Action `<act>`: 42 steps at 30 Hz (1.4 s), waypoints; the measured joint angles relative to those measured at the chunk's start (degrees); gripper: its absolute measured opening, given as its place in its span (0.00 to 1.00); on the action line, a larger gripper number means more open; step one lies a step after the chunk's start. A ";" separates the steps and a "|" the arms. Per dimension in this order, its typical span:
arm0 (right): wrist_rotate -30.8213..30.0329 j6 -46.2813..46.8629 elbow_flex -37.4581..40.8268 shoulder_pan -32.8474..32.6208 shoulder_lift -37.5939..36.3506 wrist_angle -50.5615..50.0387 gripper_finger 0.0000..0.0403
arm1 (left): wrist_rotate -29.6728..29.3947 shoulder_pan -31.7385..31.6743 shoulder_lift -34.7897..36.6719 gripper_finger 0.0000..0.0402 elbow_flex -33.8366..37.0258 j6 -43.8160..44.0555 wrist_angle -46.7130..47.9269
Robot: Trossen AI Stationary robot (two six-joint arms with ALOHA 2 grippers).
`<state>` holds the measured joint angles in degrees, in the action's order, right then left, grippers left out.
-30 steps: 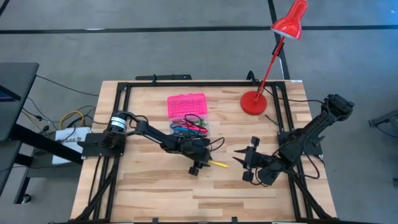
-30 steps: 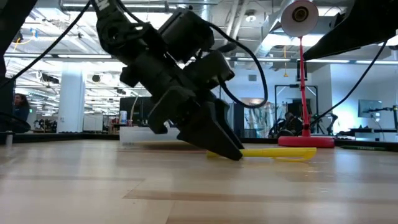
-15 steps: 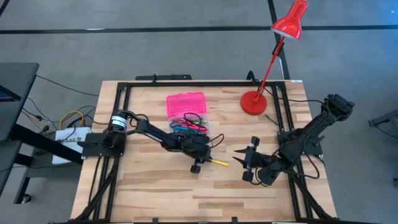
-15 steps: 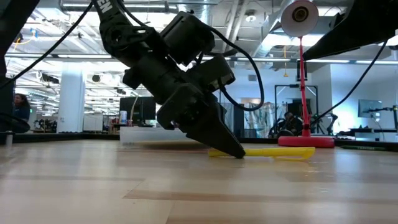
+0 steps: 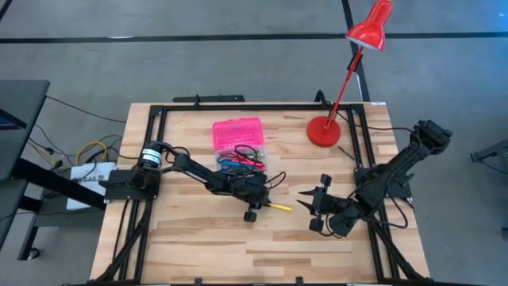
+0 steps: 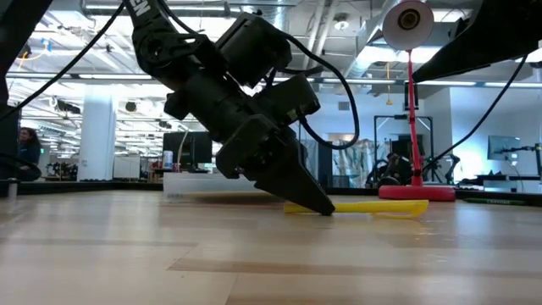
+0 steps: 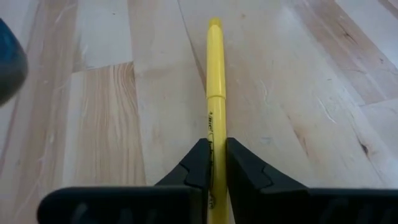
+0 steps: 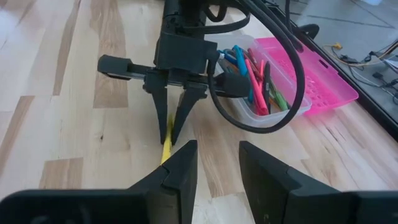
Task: Pick & place school supplies into a supply box
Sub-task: Put the yellow pen into the pink supply box
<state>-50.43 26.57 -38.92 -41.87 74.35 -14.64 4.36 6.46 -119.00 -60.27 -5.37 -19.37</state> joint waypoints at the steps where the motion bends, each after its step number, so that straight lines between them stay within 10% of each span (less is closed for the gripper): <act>1: 0.02 0.00 0.00 0.00 0.00 -0.05 0.28 | -0.18 0.16 0.04 0.05 0.02 -0.02 -0.18; 27: -0.01 0.00 0.00 0.00 0.00 -0.62 0.28 | -10.28 1.79 7.99 0.05 0.04 -4.53 4.55; 42: -0.01 0.44 0.00 0.00 0.00 -0.97 0.28 | -45.16 1.94 15.13 0.05 0.59 2.40 29.58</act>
<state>-50.43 27.01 -38.92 -41.87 74.35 -15.62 -40.80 8.40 -103.88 -59.68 -2.96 10.21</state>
